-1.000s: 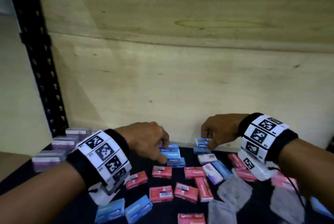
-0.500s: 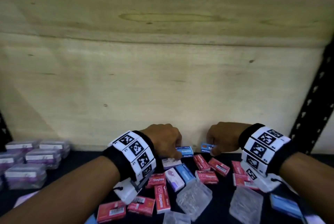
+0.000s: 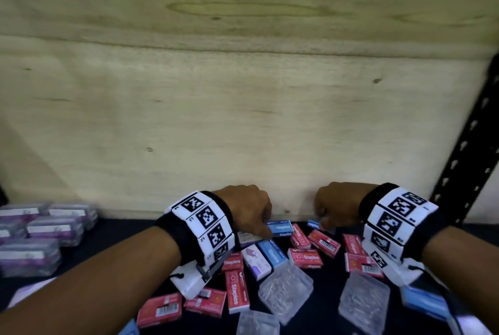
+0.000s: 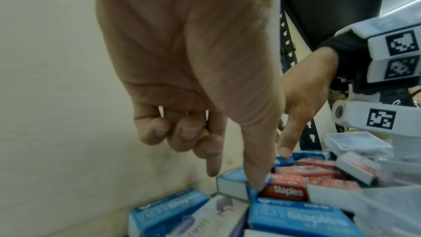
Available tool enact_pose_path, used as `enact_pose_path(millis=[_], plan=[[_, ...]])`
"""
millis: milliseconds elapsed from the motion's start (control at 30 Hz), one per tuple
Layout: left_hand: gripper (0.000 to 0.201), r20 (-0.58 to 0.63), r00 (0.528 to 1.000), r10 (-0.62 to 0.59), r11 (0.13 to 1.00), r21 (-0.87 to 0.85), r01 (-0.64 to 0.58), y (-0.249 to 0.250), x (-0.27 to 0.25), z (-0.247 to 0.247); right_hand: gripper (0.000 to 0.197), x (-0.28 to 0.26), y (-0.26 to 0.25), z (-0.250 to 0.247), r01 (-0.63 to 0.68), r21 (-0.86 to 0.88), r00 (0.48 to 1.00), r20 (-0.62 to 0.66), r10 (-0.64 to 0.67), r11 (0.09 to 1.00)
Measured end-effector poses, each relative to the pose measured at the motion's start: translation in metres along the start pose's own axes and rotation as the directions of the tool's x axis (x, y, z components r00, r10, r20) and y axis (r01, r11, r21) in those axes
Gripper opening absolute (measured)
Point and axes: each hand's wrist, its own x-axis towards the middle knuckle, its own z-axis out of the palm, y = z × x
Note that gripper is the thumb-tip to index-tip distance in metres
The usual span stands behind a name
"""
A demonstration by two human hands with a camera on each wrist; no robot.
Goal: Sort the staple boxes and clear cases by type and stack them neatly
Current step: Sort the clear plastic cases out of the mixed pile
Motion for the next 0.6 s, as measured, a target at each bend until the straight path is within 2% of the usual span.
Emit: enact_pose_path(millis=[133, 233, 467, 600], plan=[[0.047, 0.016, 0.998, -0.068, 0.998, -0.003, 0.068, -0.019, -0.031, -0.010, 0.039, -0.009, -0.019, -0.021, 0.056, 0.024, 0.996, -0.072, -0.054, 0.998], [0.045, 0.024, 0.989, -0.147, 0.989, -0.030, 0.148, -0.043, -0.067, -0.018, 0.035, -0.012, -0.046, -0.036, 0.128, 0.051, 0.985, -0.124, -0.121, 0.990], [0.034, 0.024, 0.929, -0.368, 0.929, -0.029, 0.369, -0.112, -0.171, -0.017, 0.037, -0.005, -0.141, -0.068, 0.334, 0.023, 0.930, -0.169, -0.325, 0.942], [0.022, 0.044, 0.903, -0.427, 0.901, -0.060, 0.429, -0.138, -0.223, -0.006, 0.037, -0.003, -0.193, -0.082, 0.429, 0.010, 0.889, -0.181, -0.420, 0.903]])
